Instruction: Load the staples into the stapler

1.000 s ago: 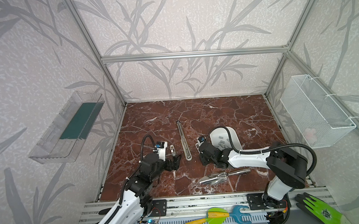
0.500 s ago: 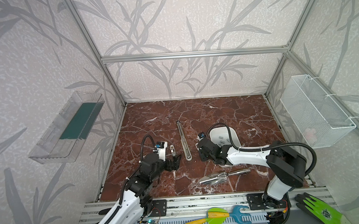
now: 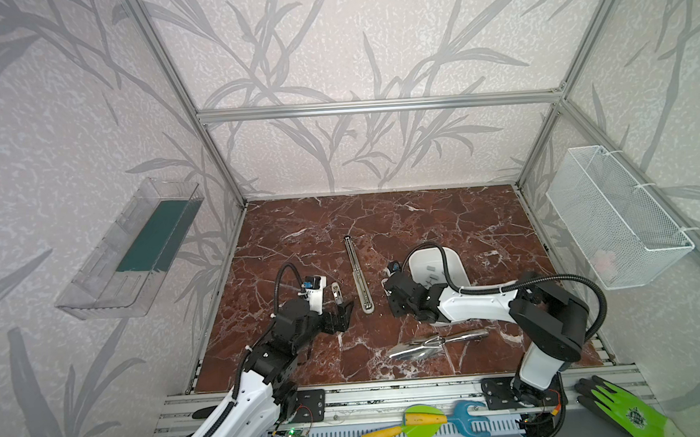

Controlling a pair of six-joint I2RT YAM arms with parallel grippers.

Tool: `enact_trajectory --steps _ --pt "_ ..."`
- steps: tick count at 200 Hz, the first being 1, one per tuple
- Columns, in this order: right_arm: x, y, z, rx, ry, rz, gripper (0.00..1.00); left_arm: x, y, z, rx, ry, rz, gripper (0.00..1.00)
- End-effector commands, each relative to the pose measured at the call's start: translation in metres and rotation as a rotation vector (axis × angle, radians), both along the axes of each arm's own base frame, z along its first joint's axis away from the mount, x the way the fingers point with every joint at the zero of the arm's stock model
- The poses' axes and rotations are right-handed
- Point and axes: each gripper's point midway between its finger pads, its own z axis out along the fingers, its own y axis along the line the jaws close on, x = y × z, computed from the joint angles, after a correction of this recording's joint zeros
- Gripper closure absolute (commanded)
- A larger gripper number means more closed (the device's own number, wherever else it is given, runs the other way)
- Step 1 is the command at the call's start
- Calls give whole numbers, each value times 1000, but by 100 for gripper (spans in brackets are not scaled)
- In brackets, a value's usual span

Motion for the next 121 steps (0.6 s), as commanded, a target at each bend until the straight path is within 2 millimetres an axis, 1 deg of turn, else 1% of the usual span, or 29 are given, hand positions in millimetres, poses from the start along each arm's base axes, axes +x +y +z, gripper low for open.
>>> enact_trajectory --steps 1,3,6,77,121 --pt "-9 -15 -10 -30 33 -21 77 1 2 0 -6 -9 13 1" --pt "-8 -14 -3 -14 21 -22 77 1 2 -1 -6 -8 13 1" --pt "-8 -14 0 -8 18 -22 77 1 2 -1 -5 -10 12 1" --pt "-18 -18 -4 13 43 -26 79 1 2 0 -6 -9 12 1" --pt "-17 -11 -7 26 49 -23 85 1 2 0 -6 -10 13 1"
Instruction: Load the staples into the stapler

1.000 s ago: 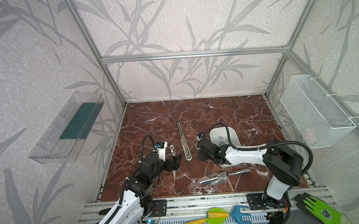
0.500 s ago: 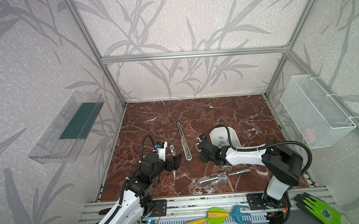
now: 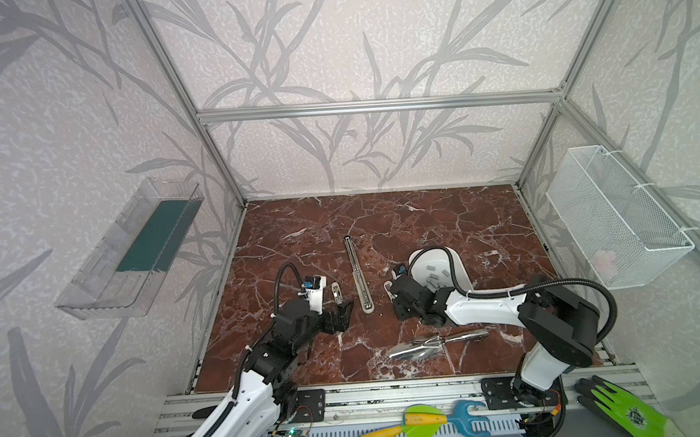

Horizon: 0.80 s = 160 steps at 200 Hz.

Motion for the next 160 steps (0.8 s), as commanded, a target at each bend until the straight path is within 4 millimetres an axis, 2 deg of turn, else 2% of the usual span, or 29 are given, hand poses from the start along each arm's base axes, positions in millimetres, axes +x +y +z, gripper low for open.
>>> enact_trajectory --steps 1,29,76,113,160 --pt "-6 -2 -5 -12 25 0 85 1 2 -1 -6 -9 13 1" --pt "-2 1 5 -12 11 5 86 1 2 0 -7 -10 13 1" --pt "-4 -6 18 -1 -12 -2 85 1 2 0 -6 -9 13 1" --pt "-10 -10 15 5 1 -5 84 1 2 0 -7 -10 12 1" --pt "-16 -11 -1 -14 44 -2 84 1 2 0 -7 -9 15 1"
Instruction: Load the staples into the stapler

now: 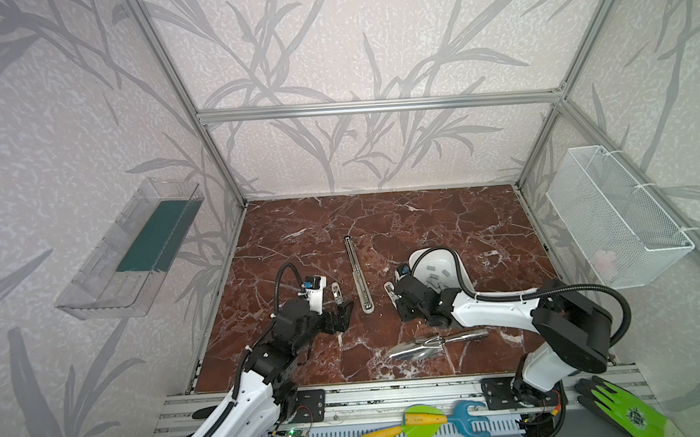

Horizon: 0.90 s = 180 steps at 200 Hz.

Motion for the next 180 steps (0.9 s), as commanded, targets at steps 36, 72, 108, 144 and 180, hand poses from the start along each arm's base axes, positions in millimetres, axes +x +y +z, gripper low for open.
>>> enact_trajectory --steps 36,72,108,144,180 --pt "-14 -7 -19 -39 58 -7 84 1 2 -1 -5 -8 15 1" --pt "-20 -11 -24 -48 74 -14 85 1 2 -1 -5 -7 14 1" --pt "-23 -12 -20 -50 71 -13 85 1 2 -1 -7 -7 12 1" --pt "-11 -8 15 -32 -7 -8 83 0 1 1 -15 -11 5 1" --pt "6 -19 86 -12 -181 -37 74 0 4 0 -20 -9 28 1"
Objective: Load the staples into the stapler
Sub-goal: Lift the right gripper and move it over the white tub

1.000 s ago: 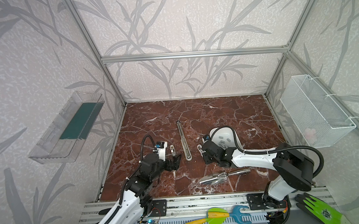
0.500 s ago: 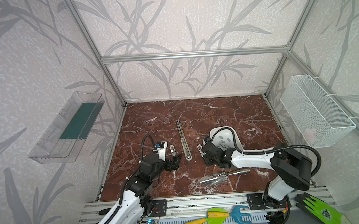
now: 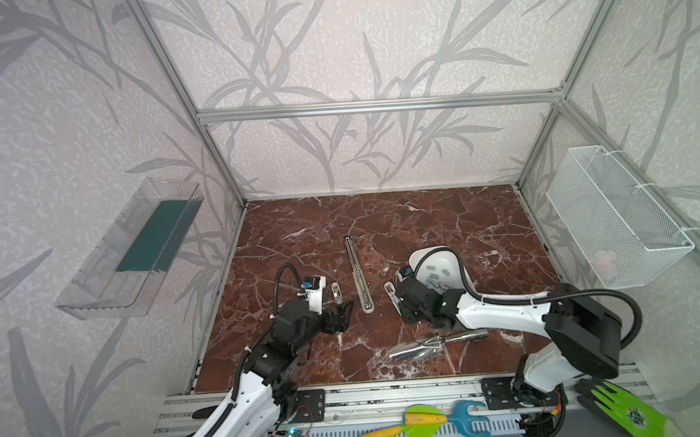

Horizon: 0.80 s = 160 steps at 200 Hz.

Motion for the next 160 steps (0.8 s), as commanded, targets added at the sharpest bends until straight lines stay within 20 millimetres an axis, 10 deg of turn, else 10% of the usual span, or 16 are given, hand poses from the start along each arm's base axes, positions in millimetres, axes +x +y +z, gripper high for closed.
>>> enact_trajectory --steps 1,36,79,160 --pt "15 -12 62 7 -163 -34 73 1 3 -3 -14 4 27 1" --pt "33 -69 97 -27 -302 -169 65 -3 5 -7 -16 31 34 1" --pt "65 -127 54 -61 -158 -315 61 2 11 -8 -2 23 77 1" --pt "118 -140 -9 -231 93 -328 67 11 7 -17 45 64 70 1"
